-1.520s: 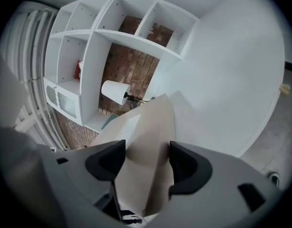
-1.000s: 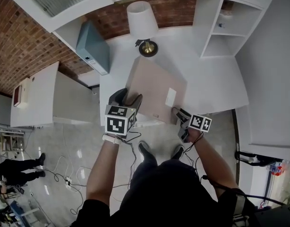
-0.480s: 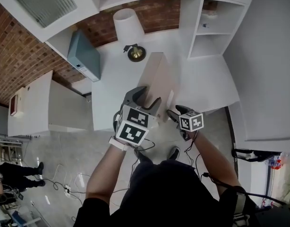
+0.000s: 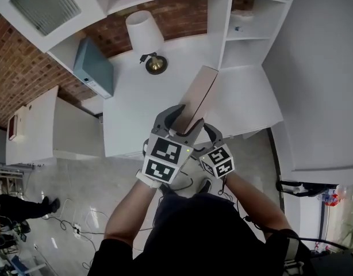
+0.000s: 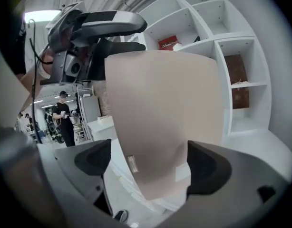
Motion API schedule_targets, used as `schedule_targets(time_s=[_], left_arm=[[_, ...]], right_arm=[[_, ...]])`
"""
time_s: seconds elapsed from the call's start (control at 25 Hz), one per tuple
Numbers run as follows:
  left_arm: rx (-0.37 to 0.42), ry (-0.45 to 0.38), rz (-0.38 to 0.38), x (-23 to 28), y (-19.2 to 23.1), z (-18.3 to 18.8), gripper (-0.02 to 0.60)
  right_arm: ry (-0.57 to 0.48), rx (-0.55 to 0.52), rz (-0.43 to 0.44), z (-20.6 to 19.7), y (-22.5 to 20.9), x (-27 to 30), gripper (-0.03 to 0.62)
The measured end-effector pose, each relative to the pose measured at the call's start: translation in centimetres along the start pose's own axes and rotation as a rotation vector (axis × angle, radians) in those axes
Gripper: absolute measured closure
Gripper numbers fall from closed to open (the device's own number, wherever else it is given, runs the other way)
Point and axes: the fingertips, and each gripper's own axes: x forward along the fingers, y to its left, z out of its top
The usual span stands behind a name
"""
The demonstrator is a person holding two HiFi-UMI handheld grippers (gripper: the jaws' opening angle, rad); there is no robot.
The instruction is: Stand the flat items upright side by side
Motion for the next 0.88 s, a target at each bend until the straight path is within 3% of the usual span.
schedule_targets(time_s=[0.12,0.24,0.44,0.64,0.76,0.88], left_arm=[[-0.024,-0.045,0.023,-0.2,-0.3,0.4,0.345],[-0.034,-0.062,0.012,-0.2,-1.1,0.6,0.345],[-0.048,-0.090,-0.023,-0.5,-1.6,0.7,0.345],[-0.072,-0.250,-0.021,-4.3,1.0,2.0,0.345],[-0.063,-0.247,-0.030,-6.1,4.6,-2.1,0.337],[-0.124,-0.172,-0.173,-4.3,5.3,-7.6,0.284]], right_arm=[[-0.017,0.004,-0.092,0.9,-0.5,0.4,0.109],[-0.007,0.000,-0.115,1.4,-0.4,1.2,0.106],[-0.017,-0.074,-0.058,2.1,-0.3,1.7,0.146],[-0.032,-0.142,-0.006,2.4,0.2,2.5,0.180],[-0.036,-0.140,0.011,2.4,-0.2,2.7,0.181],[-0.038,-0.132,0.027,2.3,-0.5,2.8,0.181]])
